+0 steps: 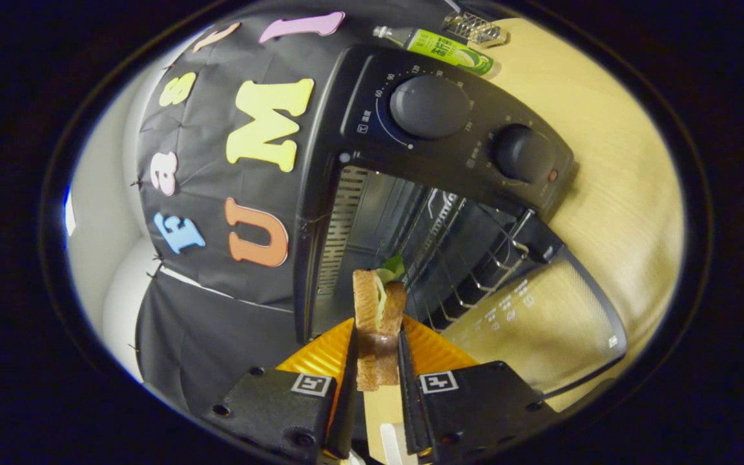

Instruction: Open the toaster oven, put the food inside, and close the toaster oven door.

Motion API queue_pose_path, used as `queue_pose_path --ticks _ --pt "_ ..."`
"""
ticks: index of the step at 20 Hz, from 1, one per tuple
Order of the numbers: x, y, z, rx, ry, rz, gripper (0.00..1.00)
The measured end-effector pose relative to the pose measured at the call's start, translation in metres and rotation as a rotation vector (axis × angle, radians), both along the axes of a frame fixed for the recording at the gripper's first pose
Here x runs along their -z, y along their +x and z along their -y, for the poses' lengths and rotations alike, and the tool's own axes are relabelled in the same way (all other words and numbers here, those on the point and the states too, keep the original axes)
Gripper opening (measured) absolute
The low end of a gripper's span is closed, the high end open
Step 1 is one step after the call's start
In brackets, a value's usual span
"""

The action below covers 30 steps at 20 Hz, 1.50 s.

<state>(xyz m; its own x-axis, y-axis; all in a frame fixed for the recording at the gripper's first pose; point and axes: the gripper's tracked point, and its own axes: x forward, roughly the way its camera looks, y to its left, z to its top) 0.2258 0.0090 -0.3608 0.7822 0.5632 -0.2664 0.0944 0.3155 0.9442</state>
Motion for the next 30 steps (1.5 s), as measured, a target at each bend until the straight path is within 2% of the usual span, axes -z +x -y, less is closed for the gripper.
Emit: queue_pose_path --ticks 4,8,10,14,16,18,20,22,24,26,29,30 --pt "0.010 0.042 0.007 0.083 -0.008 0.009 0.36" --pt "0.020 0.052 -0.008 0.059 -0.045 0.029 0.36" --pt "0.020 0.057 -0.005 0.084 -0.039 0.028 0.36" --pt "0.023 0.058 0.000 0.076 -0.170 0.039 0.36" --pt "0.023 0.059 0.007 0.084 -0.232 0.036 0.42" --pt "0.024 0.063 0.024 0.154 -0.290 0.037 0.47" --pt "0.023 0.057 0.027 0.142 -0.326 0.036 0.50" --pt "0.021 0.057 0.034 0.155 -0.388 0.042 0.58" --pt "0.024 0.057 0.036 0.152 -0.460 0.032 0.75" --pt "0.021 0.051 0.035 0.133 -0.526 0.025 0.82" --pt "0.011 0.040 0.034 0.117 -0.628 0.078 1.00" --pt "0.006 0.037 0.035 0.122 -0.659 0.099 1.00"
